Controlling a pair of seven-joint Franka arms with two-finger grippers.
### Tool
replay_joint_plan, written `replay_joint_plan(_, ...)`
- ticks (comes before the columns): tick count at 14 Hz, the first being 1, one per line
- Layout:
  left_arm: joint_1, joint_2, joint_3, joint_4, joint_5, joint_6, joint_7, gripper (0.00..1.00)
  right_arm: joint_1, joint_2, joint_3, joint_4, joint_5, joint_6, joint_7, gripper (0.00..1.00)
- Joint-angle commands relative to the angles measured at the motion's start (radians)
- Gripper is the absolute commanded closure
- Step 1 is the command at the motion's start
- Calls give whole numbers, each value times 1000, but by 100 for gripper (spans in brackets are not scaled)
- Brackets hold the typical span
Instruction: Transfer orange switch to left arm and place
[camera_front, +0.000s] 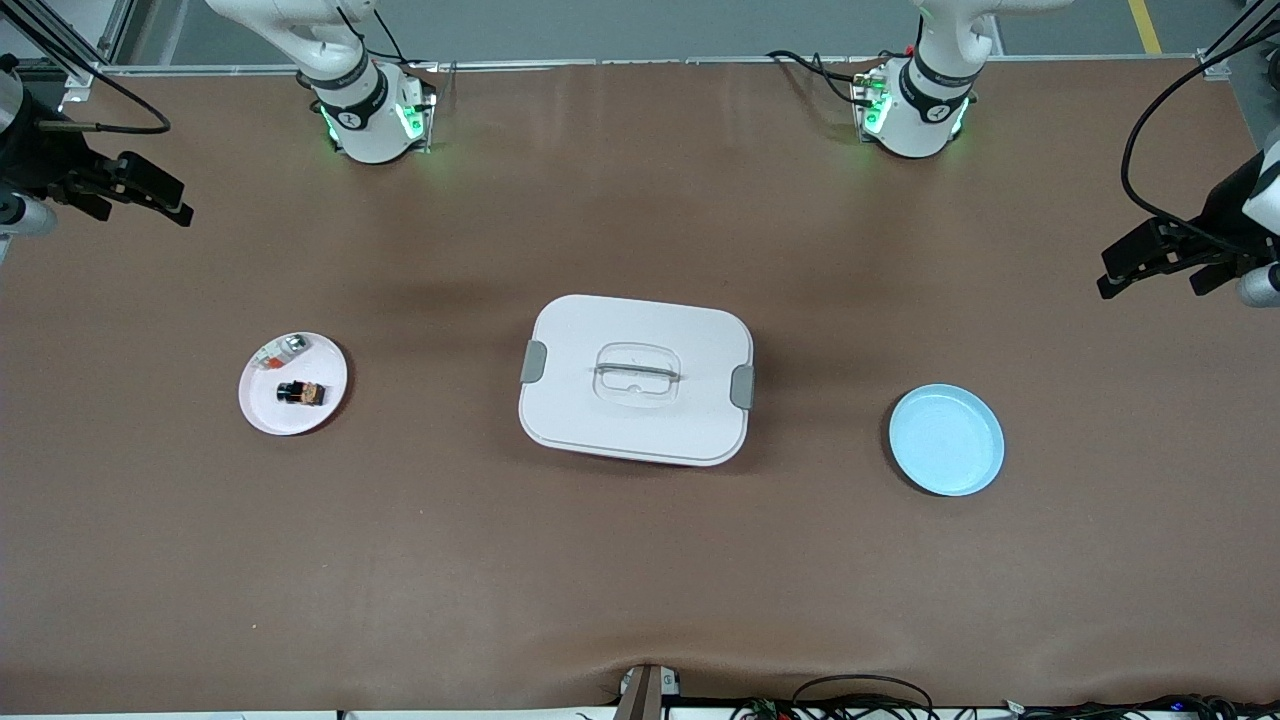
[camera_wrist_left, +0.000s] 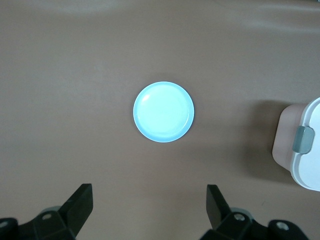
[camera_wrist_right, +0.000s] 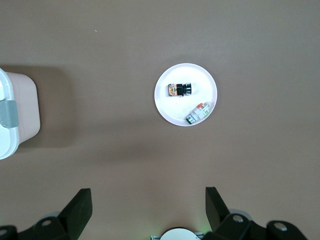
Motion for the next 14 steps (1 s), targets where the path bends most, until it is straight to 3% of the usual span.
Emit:
replay_joint_plan(1, -1, 0, 6, 11, -3, -22, 25, 0, -13, 6, 7, 13, -1, -4, 7, 0)
replay_joint_plan(9, -1, 6, 6, 19, -3, -22, 25, 0, -15, 35, 5, 46, 10, -18, 6, 0)
replay_joint_plan(14, -1, 6, 6, 19, -3, -22, 25, 0, -5, 145, 10, 66, -2, -44, -5, 0)
